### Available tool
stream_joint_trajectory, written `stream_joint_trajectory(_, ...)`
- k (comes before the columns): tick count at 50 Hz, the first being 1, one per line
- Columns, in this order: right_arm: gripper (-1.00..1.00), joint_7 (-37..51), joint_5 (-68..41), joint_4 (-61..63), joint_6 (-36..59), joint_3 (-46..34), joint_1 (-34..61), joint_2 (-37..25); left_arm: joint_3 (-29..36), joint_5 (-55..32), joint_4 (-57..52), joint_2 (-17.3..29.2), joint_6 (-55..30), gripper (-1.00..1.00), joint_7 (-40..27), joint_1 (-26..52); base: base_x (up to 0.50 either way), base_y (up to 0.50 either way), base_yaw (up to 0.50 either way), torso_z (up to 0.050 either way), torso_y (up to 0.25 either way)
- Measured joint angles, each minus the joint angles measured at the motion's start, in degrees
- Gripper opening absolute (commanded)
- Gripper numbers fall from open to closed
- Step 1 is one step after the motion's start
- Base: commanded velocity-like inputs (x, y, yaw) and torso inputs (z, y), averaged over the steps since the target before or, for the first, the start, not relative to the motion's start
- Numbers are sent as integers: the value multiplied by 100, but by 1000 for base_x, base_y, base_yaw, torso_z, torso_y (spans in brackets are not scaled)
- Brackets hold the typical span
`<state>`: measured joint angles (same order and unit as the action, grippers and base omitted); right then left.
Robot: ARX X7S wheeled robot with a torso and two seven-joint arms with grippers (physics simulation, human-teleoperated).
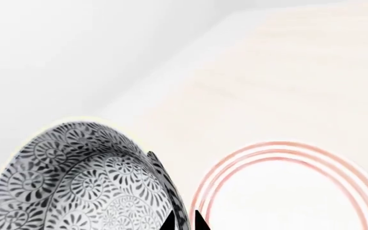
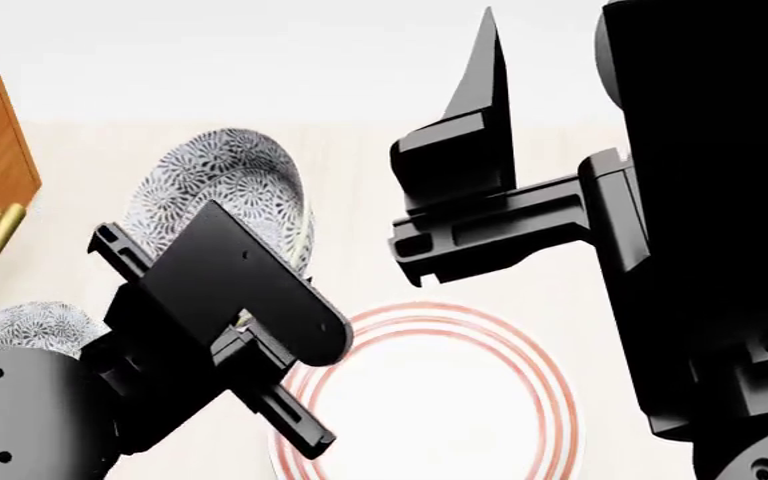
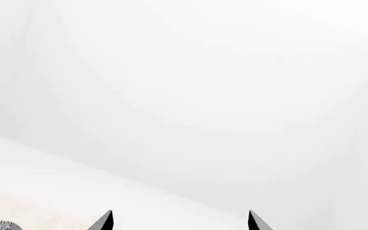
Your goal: Put the bowl at the front on the plate.
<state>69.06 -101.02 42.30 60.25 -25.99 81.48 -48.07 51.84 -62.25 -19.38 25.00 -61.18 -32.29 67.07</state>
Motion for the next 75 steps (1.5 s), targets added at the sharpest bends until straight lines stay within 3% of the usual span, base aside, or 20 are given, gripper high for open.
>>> stream_joint_trajectory(44,100,92,-415,-421,309,-290,1133,184,1260,876,1552,-754,253,-100,1575,630,0,0,0,0,0)
stream_joint_trajectory(75,100,-42,-334,-585,338,-414,1347,288,1831,1225,2476,-1570,280,-100,1972,858,0,0,0,0,1)
